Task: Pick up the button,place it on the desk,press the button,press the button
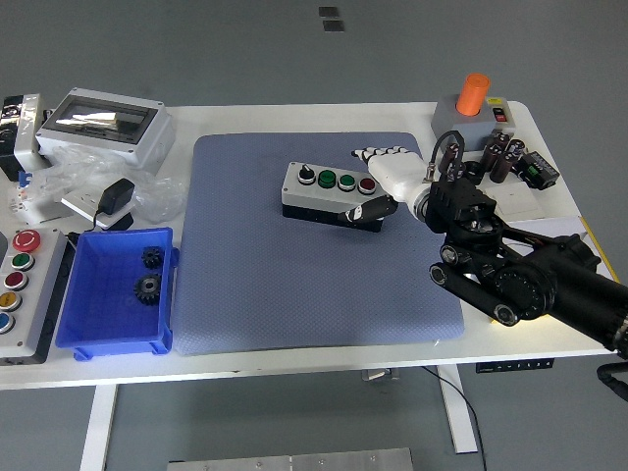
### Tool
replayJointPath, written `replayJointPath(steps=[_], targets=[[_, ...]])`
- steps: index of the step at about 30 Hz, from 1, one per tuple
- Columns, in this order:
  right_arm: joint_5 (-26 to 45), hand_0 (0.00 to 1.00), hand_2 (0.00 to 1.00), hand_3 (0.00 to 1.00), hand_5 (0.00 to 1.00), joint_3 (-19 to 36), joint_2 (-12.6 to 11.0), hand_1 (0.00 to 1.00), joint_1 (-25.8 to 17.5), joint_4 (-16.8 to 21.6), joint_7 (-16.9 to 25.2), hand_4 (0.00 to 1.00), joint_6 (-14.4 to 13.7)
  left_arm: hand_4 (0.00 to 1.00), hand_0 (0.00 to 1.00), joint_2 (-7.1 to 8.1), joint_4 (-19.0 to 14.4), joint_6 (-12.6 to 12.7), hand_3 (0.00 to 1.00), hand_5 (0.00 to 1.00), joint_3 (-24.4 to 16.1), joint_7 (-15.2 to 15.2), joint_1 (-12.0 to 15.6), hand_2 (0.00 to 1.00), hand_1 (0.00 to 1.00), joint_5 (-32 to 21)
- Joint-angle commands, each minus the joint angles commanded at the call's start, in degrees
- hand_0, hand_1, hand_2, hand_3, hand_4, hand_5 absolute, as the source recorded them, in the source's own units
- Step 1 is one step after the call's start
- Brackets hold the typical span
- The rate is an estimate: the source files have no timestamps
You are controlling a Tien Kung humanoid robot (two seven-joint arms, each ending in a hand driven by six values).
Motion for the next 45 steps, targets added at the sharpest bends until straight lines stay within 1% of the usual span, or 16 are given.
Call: replayJointPath(steps=[3,8,9,14,15,20,21,27,28,32,33,35,38,39,44,45], targets=[[0.7,0.954,0.955,0.998,0.606,-0.7,0.4,0.947,0.2,-1.0,0.0,0.998,-0.6,0.548,0.732,0.01,0.0,0.0,0.635,0.229,0.0,0.0,0.0,0.62,0.734,0.1],[2.1,0.954,0.955,0.998,0.606,-2.4,1.3,0.947,0.3,-2.9,0.0,0.998,-1.5,0.548,0.732,0.05,0.0,0.0,0.635,0.229,-0.1,0.0,0.0,0.62,0.734,0.2],[2.3,0.634,0.761,0.954,0.461,-2.6,1.4,0.741,0.3,-3.1,0.0,0.998,-1.6,0.552,0.731,0.06,0.0,0.0,0.635,0.233,-0.1,0.0,0.0,0.62,0.734,0.2],[3.3,0.634,0.761,0.954,0.461,-3.5,1.8,0.741,0.2,-3.9,0.1,0.998,-2.1,0.552,0.731,0.08,0.0,0.0,0.635,0.233,0.0,0.0,0.0,0.62,0.734,0.2],[3.4,0.364,0.587,0.775,0.263,-3.6,1.9,0.549,0.2,-4.0,0.1,0.896,-2.2,0.556,0.732,0.09,0.0,0.0,0.637,0.237,0.0,0.0,0.0,0.621,0.734,0.2],[3.8,0.364,0.587,0.775,0.263,-4.0,2.1,0.549,0.0,-4.4,0.2,0.896,-2.9,0.556,0.732,0.11,0.0,0.0,0.637,0.237,0.0,0.0,0.0,0.621,0.734,0.2],[3.9,0.308,0.5,0.689,0.167,-4.1,2.2,0.485,0.0,-4.4,0.2,0.811,-3.1,0.555,0.731,0.1,0.0,0.0,0.637,0.237,0.0,0.0,0.0,0.621,0.734,0.2],[3.9,0.308,0.5,0.689,0.167,-4.3,2.3,0.485,-0.3,-4.9,0.1,0.811,-4.3,0.555,0.731,0.12,0.0,0.0,0.637,0.237,0.3,-0.1,0.1,0.621,0.734,-0.1],[3.6,0.285,0.457,0.59,0.135,-3.9,2.4,0.446,-0.4,-5.2,0.4,0.767,-4.3,0.554,0.731,0.12,0.0,0.0,0.636,0.24,0.4,-0.1,0.1,0.621,0.734,-0.1],[3.1,0.285,0.457,0.59,0.135,-2.8,2.3,0.446,-0.6,-5.5,1.3,0.767,-4.9,0.554,0.731,0.1,0.0,0.0,0.636,0.24,0.4,-0.2,0.2,0.621,0.734,-0.2],[3.2,0.253,0.401,0.48,0.149,-2.5,2.2,0.403,-0.7,-5.4,1.6,0.701,-5.1,0.551,0.731,0.09,0.0,0.0,0.637,0.24,0.4,-0.2,0.2,0.621,0.734,-0.2],[3.4,0.253,0.401,0.48,0.149,-2.0,2.0,0.403,-0.8,-5.0,2.2,0.701,-5.8,0.551,0.731,0.08,0.0,0.1,0.637,0.24,0.4,-0.2,0.2,0.621,0.734,-0.2],[4.3,0.253,0.401,0.48,0.149,-0.8,1.4,0.403,-1.2,-3.6,3.6,0.701,-6.8,0.551,0.731,0.05,0.0,0.1,0.637,0.24,0.4,-0.2,0.2,0.621,0.734,-0.2],[4.4,0.237,0.377,0.399,0.128,-0.2,1.1,0.393,-1.3,-2.9,4.1,0.566,-7.2,0.549,0.731,0.05,0.0,0.1,0.637,0.243,0.3,-0.2,0.2,0.623,0.734,-0.3],[4.5,0.237,0.377,0.399,0.128,2.0,-0.9,0.393,-2.0,1.5,5.9,0.566,-8.0,0.549,0.731,0.0,0.0,0.1,0.637,0.243,0.3,-0.2,0.3,0.623,0.734,-0.3],[4.4,0.229,0.357,0.35,0.018,2.2,-1.3,0.382,-2.1,2.4,6.1,0.532,-8.0,0.547,0.731,-0.01,0.0,0.1,0.638,0.246,0.3,-0.2,0.3,0.622,0.734,-0.3]])
